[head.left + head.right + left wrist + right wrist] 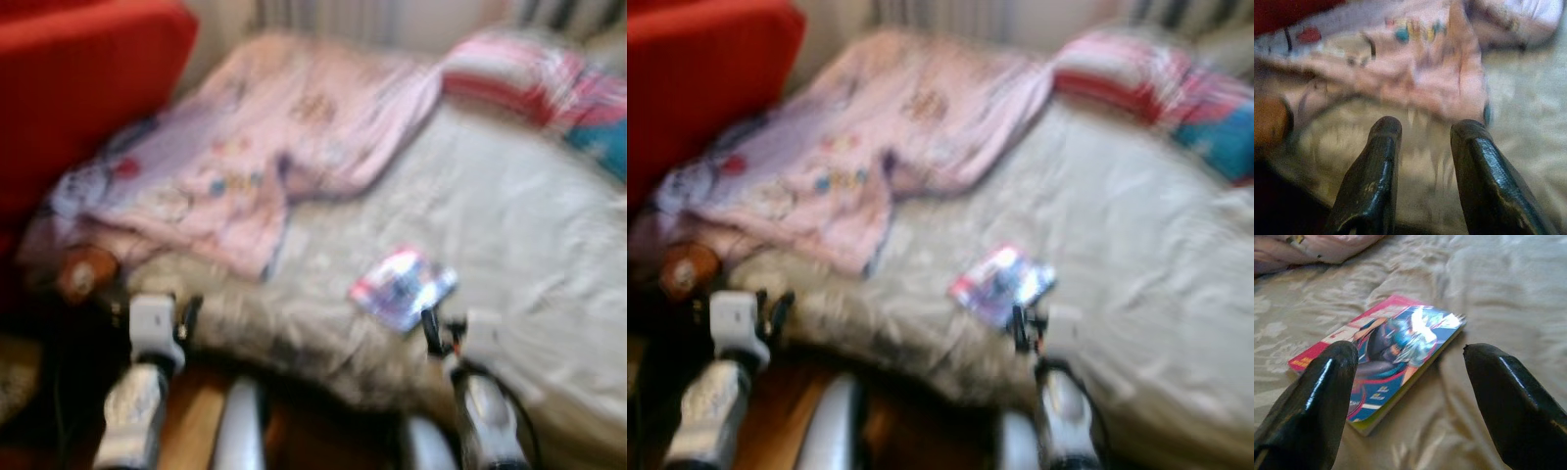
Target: Clean up the room
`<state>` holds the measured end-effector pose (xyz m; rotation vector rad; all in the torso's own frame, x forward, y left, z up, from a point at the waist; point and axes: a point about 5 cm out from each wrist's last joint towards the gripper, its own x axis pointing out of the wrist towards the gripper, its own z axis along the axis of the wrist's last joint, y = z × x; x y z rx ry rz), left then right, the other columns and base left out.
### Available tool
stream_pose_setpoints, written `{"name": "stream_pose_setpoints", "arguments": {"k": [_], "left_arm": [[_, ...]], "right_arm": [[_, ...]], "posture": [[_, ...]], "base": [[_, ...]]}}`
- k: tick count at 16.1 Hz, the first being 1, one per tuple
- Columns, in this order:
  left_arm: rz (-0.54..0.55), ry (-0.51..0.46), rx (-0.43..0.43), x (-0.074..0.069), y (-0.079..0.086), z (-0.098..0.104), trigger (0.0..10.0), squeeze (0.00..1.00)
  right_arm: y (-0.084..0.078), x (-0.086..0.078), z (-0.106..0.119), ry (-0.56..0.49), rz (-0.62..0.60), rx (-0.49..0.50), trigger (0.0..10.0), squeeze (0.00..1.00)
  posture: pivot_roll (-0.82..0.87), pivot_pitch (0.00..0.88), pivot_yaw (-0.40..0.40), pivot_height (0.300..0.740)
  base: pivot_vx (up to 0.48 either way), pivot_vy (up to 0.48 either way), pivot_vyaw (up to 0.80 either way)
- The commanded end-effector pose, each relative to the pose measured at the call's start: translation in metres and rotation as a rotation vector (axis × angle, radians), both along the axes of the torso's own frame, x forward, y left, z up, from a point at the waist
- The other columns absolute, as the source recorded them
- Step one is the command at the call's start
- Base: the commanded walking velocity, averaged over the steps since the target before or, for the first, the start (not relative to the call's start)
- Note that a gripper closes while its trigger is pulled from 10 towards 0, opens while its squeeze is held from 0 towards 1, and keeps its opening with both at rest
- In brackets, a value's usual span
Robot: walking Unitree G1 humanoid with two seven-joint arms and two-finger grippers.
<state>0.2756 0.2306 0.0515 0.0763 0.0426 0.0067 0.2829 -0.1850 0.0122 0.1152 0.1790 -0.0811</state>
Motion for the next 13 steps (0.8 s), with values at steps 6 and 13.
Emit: {"name": "stream_pose_setpoints", "arguments": {"k": [6,13], "left_arm": [[-0.012,-0.006,-0.002,0.006,-0.002,0.006,10.0,0.00],[-0.023,-0.004,-0.002,0.007,-0.005,0.006,10.0,0.00]], "right_arm": [[0.003,0.000,-0.002,0.021,0.013,0.018,10.0,0.00],[0.014,0.004,0.001,-0.003,0.082,0.002,10.0,0.00]], "posture": [[0.17,0.167,-0.005,0.584],[0.17,0.179,-0.004,0.584]], "base": [[0.000,0.000,0.21],[0.293,0.000,0.34]]}}
